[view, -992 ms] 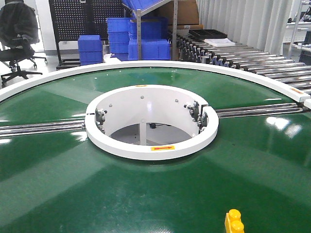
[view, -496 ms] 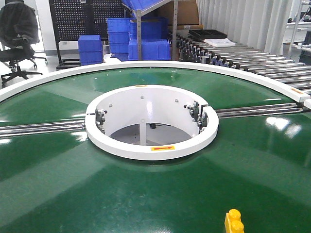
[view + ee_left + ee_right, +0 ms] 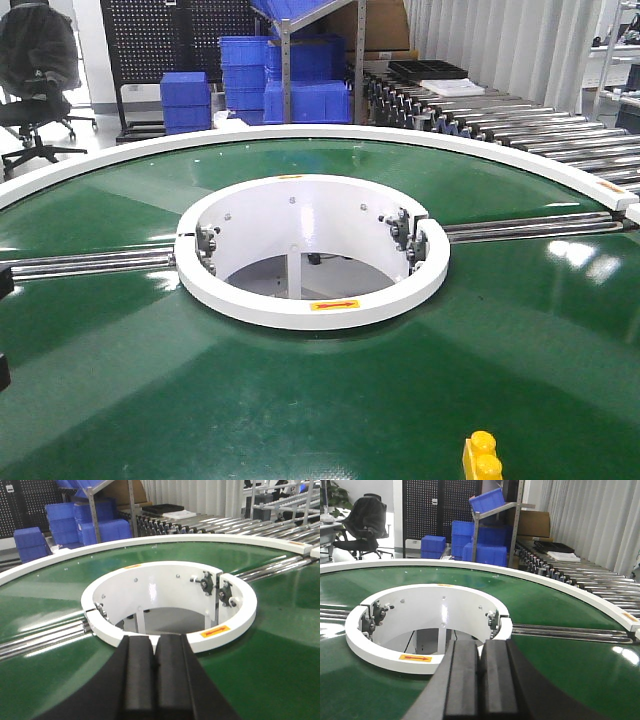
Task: Pick red and yellow blocks into blue bin
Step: 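Reach the right gripper down to the yellow block and close on it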
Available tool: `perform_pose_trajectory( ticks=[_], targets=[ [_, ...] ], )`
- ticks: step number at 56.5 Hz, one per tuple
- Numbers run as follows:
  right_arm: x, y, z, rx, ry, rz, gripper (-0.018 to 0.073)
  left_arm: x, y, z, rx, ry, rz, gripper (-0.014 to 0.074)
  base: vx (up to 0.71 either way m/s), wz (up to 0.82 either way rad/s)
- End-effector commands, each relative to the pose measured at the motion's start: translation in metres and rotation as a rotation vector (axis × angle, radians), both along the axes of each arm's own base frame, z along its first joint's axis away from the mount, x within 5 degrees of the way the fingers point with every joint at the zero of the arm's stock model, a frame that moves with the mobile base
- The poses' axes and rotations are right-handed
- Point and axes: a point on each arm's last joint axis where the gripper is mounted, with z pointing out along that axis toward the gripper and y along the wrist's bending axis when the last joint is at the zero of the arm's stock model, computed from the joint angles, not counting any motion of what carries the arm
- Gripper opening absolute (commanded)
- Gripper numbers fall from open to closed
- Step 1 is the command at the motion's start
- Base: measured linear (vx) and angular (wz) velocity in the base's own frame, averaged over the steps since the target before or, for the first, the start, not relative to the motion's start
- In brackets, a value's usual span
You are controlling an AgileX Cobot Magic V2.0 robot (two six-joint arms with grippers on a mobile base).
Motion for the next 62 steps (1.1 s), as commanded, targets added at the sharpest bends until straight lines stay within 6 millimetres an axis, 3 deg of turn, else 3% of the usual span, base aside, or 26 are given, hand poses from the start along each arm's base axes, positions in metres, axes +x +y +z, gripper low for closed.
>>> perform_pose_trajectory(
  ticks=[1, 9, 14, 18, 24, 30, 42, 50, 62],
  targets=[
    [-0.002, 0.0, 0.017, -0.016, -0.103, 0.0, 0.0229, -0.002, 0.002, 0.024, -0.055, -0.145, 0.013, 0.0192, 0.0, 0.0],
    [-0.002, 0.0, 0.017, -0.011, -0.094, 0.0, 0.0531, -0.002, 0.002, 0.023, -0.054, -0.141, 0.012, 0.0414, 0.0, 0.0],
    [-0.002, 0.0, 0.018, 0.027, -0.103, 0.004, 0.0667, -0.002, 0.002, 0.023, -0.054, -0.141, 0.012, 0.0528, 0.0, 0.0],
    [-0.002, 0.0, 0.017, 0.068, -0.091, 0.007, 0.0726, -0.002, 0.002, 0.023, -0.054, -0.141, 0.012, 0.0573, 0.0, 0.0],
    [0.01, 0.0, 0.007, 0.045, 0.091, -0.012, 0.0723, -0.002, 0.002, 0.023, -0.054, -0.141, 0.012, 0.0594, 0.0, 0.0],
    [0.04, 0.003, -0.012, 0.053, 0.401, -0.051, 0.07, -0.002, 0.002, 0.023, -0.053, -0.137, 0.012, 0.0593, 0.0, 0.0],
    [0.108, 0.013, -0.043, 0.055, 0.781, -0.093, 0.0654, -0.002, 0.002, 0.02, -0.045, -0.106, 0.009, 0.0593, 0.0, 0.0],
    [0.142, 0.022, -0.068, 0.076, 0.913, -0.084, 0.065, -0.002, 0.001, 0.019, -0.041, -0.097, 0.009, 0.0593, 0.0, 0.0],
    [0.173, 0.049, -0.098, -0.006, 0.97, -0.056, 0.0647, -0.002, 0.001, 0.019, -0.037, -0.098, 0.009, 0.0593, 0.0, 0.0]
  ],
)
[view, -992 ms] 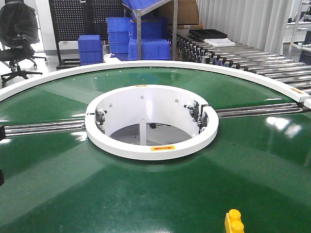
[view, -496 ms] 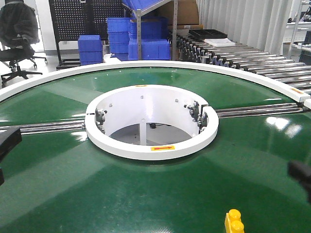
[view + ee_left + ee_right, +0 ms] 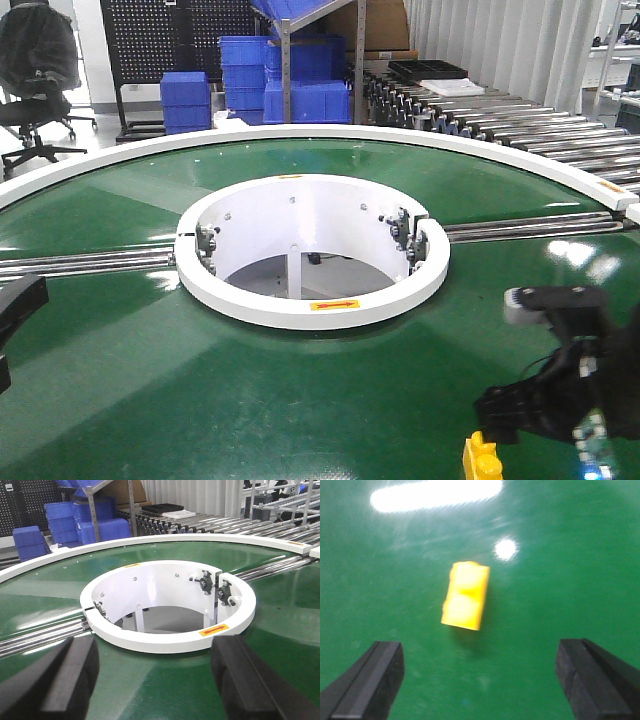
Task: Pick red and yellow blocks into blue bin
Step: 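Reach the right gripper down to the yellow block and close on it, then lower the left gripper onto the red block and close on it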
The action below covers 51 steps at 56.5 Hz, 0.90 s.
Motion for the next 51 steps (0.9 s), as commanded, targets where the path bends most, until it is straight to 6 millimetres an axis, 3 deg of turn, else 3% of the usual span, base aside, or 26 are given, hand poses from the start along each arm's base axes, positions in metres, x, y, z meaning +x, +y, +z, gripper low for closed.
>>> perform_pose_trajectory(
  ticks=[1, 21, 32, 39, 45, 51],
  targets=[
    [0.014, 0.008, 0.01, -0.008, -0.096, 0.006, 0.0646, -0.001, 0.002, 0.02, -0.036, -0.115, 0.01, 0.0593, 0.0, 0.0],
    [0.061, 0.016, -0.035, -0.004, 0.008, -0.107, 0.0636, -0.001, 0.002, 0.02, -0.034, -0.114, 0.01, 0.0593, 0.0, 0.0],
    [0.074, 0.019, -0.07, -0.01, 0.067, -0.133, 0.0628, -0.001, 0.002, 0.02, -0.034, -0.114, 0.01, 0.0593, 0.0, 0.0],
    [0.079, 0.019, -0.091, -0.035, 0.114, -0.157, 0.0577, -0.001, 0.002, 0.02, -0.034, -0.114, 0.01, 0.0593, 0.0, 0.0],
    [0.08, 0.018, -0.096, -0.031, 0.124, -0.183, 0.0389, -0.001, 0.002, 0.02, -0.033, -0.113, 0.01, 0.0593, 0.0, 0.0],
    [0.081, 0.019, -0.085, -0.019, 0.088, -0.18, 0.0036, -0.001, 0.002, 0.02, -0.035, -0.114, 0.01, 0.0593, 0.0, 0.0]
  ],
)
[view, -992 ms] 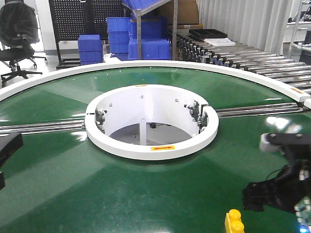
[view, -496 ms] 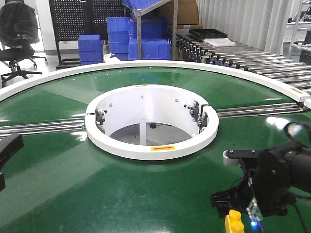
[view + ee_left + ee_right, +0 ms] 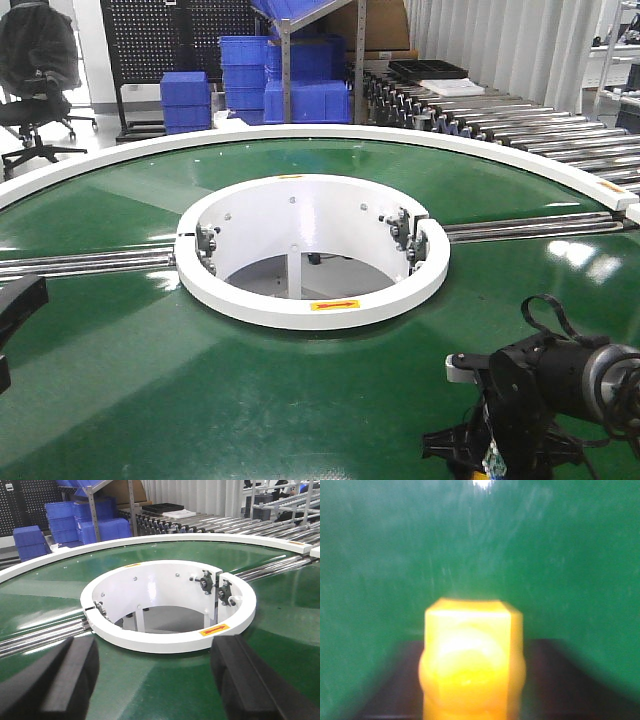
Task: Pick red and yellow blocks into blue bin
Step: 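Lower the left gripper onto the red block and close on it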
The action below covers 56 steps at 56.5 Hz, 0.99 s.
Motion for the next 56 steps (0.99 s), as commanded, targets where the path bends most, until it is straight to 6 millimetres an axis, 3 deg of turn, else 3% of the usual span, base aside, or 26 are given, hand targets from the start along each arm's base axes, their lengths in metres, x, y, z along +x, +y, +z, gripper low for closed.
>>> perform_pose_trajectory(
  ticks=[1, 13, 24, 34, 42, 48, 56],
  targets=[
    [0.006, 0.0, 0.037, 0.015, -0.141, 0.016, -0.0011, -0.001, 0.002, 0.02, -0.035, -0.114, 0.01, 0.0593, 0.0, 0.0],
    [-0.003, -0.003, 0.086, 0.027, -0.301, 0.05, -0.0014, -0.001, 0.001, 0.018, -0.04, -0.082, 0.007, 0.0593, 0.0, 0.0],
    [-0.015, -0.006, 0.116, 0.017, -0.372, 0.091, -0.001, -0.004, -0.002, -0.001, -0.136, 0.162, -0.017, 0.0593, 0.0, 0.0],
    [-0.019, -0.008, 0.12, 0.011, -0.352, 0.084, -0.001, -0.011, -0.007, -0.027, -0.162, 0.442, -0.042, 0.0593, 0.0, 0.0],
    [-0.022, -0.009, 0.118, 0.003, -0.319, 0.078, -0.001, -0.01, -0.007, -0.062, -0.191, 0.567, -0.007, 0.0593, 0.0, 0.0],
    [-0.023, -0.009, 0.117, -0.002, -0.299, 0.074, -0.001, -0.003, -0.008, -0.086, -0.198, 0.613, 0.023, 0.0593, 0.0, 0.0],
    [-0.025, -0.01, 0.116, -0.007, -0.283, 0.072, -0.001, 0.019, -0.013, -0.097, -0.187, 0.65, 0.043, 0.0593, 0.0, 0.0]
  ],
)
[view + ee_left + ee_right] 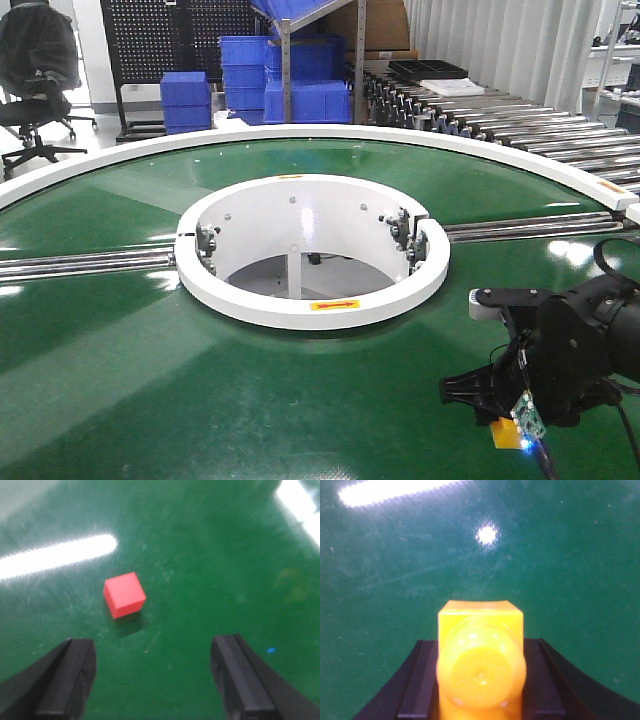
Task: Pick red and yellow blocks into blue bin
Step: 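Lower the left gripper onto the red block and close on it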
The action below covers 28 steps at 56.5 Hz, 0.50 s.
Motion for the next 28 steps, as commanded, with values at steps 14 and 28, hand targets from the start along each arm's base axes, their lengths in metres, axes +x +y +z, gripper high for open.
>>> perform_pose_trajectory(
  ticks=[14, 28],
  targets=[
    [-0.001, -0.002, 0.027, -0.002, -0.089, 0.016, -0.001, 0.061, -0.014, -0.02, 0.017, 0.039, 0.037, 0.0593, 0.0, 0.0],
    [-0.001, -0.002, 0.027, -0.001, -0.095, 0.017, -0.001, 0.093, -0.024, -0.037, 0.04, 0.115, 0.031, 0.0593, 0.0, 0.0]
  ],
)
